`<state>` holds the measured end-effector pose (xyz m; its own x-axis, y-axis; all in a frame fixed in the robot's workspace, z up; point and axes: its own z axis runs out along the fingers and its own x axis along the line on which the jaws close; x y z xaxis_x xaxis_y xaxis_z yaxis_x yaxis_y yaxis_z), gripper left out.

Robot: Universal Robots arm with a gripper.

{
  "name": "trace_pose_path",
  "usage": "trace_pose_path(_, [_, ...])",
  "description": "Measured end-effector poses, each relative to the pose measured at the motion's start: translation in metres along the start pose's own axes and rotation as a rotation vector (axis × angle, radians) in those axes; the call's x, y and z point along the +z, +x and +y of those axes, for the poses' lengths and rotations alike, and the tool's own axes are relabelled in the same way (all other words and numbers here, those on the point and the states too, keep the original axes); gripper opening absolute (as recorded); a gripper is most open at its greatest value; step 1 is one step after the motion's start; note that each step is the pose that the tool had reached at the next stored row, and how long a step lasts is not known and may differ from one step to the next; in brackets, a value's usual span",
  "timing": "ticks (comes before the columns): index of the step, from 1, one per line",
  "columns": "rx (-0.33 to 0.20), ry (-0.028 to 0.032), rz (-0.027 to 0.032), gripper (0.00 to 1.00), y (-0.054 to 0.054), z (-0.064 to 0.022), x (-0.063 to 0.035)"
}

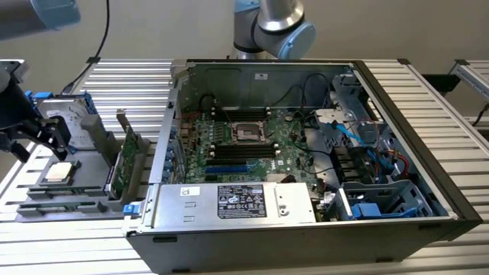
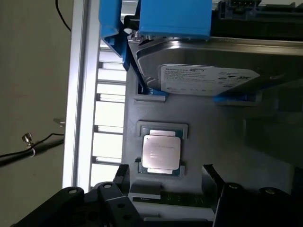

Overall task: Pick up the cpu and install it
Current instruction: 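Pick up the cpu and move it towards the insertion slot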

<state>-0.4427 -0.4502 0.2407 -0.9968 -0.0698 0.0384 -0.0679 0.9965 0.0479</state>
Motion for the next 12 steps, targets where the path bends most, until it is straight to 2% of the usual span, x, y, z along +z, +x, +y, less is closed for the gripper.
trace_pose_path(12, [0.000, -0.0001, -0.0001, 0.72, -0.001, -0.0003, 0.0218])
